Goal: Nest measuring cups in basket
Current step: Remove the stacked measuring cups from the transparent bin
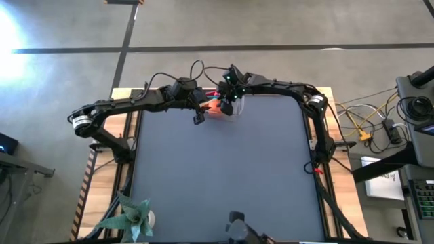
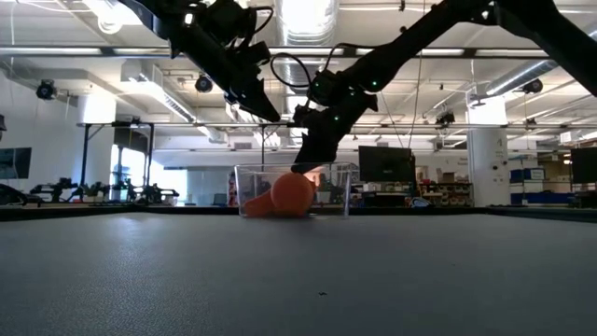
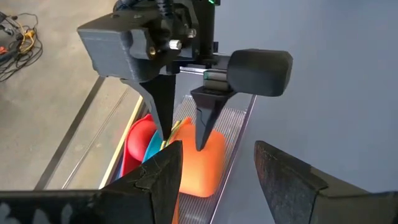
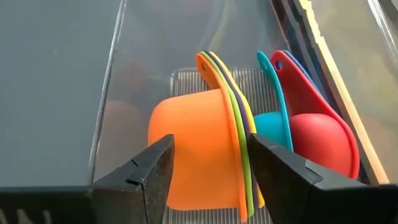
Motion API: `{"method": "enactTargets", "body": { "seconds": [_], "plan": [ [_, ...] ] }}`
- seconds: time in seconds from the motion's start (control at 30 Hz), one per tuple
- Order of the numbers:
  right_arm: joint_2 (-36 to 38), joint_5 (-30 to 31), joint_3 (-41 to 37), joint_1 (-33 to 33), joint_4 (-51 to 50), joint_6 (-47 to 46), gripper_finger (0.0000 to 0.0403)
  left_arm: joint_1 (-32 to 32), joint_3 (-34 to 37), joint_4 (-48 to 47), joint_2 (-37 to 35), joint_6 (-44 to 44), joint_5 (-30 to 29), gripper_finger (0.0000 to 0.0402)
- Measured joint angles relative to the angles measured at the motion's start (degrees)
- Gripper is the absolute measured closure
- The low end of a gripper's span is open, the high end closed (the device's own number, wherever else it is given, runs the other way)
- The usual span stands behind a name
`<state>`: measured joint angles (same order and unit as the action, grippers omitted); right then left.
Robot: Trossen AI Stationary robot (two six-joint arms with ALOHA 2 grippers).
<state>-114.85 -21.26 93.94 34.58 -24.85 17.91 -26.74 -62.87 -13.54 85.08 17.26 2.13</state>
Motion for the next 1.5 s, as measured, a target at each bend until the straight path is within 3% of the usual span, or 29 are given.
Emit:
{"method": "enactTargets", "body": {
  "seconds": [0.67,1.03,1.5],
  "plan": [
    [-1.14,-0.27,2.96,1.39,-2.42,0.12,0.0191,0.00,0.00,-0.09,0.00,0.00,-0.02,0.0219],
    [-4.98,-6.61,3.29,2.19,-1.87,0.05,0.0195,0.02,0.00,-0.22,0.00,0.00,0.00,0.0219],
    [-2.76,-11.80,3.00,2.96,-4.14,0.91,0.0200,0.02,0.00,-0.38,0.00,0.00,-0.02,0.0219]
  ]
}}
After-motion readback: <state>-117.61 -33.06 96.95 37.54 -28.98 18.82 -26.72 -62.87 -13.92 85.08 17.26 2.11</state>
